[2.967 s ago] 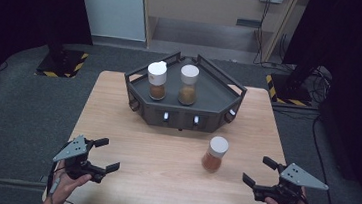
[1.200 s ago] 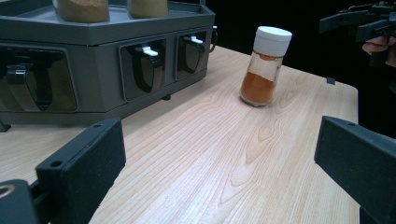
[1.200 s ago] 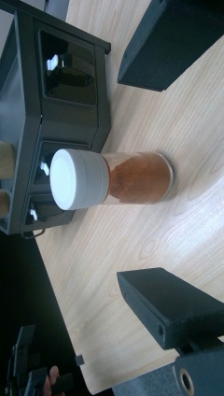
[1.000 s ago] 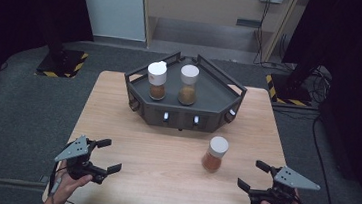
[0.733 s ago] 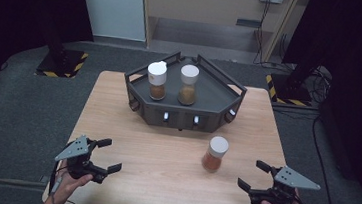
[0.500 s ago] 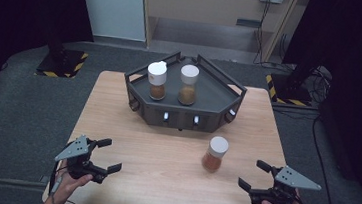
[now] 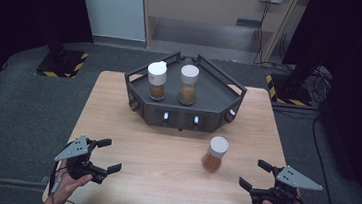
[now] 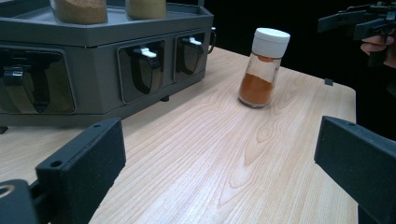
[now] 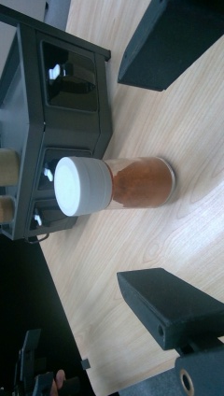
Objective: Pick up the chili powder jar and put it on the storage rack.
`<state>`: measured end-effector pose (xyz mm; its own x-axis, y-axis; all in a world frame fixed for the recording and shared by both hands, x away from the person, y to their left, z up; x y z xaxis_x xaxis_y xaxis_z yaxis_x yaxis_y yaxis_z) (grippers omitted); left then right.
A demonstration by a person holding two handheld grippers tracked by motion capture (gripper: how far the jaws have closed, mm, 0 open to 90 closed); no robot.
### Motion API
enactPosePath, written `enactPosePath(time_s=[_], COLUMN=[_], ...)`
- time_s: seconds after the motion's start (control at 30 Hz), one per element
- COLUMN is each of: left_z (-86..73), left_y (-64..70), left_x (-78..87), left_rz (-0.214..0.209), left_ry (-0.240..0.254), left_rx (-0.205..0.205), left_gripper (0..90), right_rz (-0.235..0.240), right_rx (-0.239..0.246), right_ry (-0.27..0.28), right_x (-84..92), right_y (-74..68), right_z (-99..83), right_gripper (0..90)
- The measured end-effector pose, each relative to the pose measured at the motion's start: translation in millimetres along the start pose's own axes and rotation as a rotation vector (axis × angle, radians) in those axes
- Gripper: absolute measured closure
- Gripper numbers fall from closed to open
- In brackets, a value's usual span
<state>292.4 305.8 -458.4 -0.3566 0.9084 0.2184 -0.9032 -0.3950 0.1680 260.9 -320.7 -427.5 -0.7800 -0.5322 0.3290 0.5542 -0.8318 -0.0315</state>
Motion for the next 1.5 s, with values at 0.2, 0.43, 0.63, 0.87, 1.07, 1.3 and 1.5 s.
enactPosePath(time_s=[0.2,0.43,0.63,0.87,1.07,1.3,1.5], left_z=[0.2,0.1,0.4,0.3,0.4,0.3,0.4], left_y=[0.7,1.2,1.9,2.0,2.0,1.8,1.8], left_x=[-0.7,-1.8,-2.6,-2.9,-2.8,-2.1,-2.1], left_rz=[0.001,-0.001,-0.003,-0.004,-0.002,-0.001,-0.002], left_ry=[-0.008,-0.014,-0.019,-0.021,-0.021,-0.017,-0.019], left_rx=[-0.002,-0.004,-0.006,-0.006,-0.006,-0.004,-0.004], left_gripper=[1.1,1.1,1.1,1.1,1.1,1.1,1.1], right_rz=[-0.007,-0.001,0.009,0.011,0.012,0.031,0.047], right_rx=[-0.002,-0.009,0.015,0.044,0.059,0.063,0.078], right_ry=[0.009,0.018,0.008,-0.007,-0.017,-0.028,-0.053], right_x=[2.9,5.8,5.9,5.8,4.3,-2.8,-12.8], right_y=[-0.2,2.7,4.3,8.9,12.4,12.8,10.8], right_z=[3.5,17.4,39.3,64.5,78.7,93.4,102.8], right_gripper=[6.4,5.2,4.9,4.1,4.1,4.7,4.6])
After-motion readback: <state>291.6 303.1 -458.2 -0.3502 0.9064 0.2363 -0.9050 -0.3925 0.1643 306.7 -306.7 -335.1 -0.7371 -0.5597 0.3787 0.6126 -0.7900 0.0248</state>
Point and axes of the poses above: each handheld gripper's, and its own axes: x roughly backward along the jaws, z roughly out of its top, y roughly to its right, the point moved 10 cm from there along -x, roughly forward along the jaws, and after that the axes turned 11 degrees about -z, right-handed, at the moved point
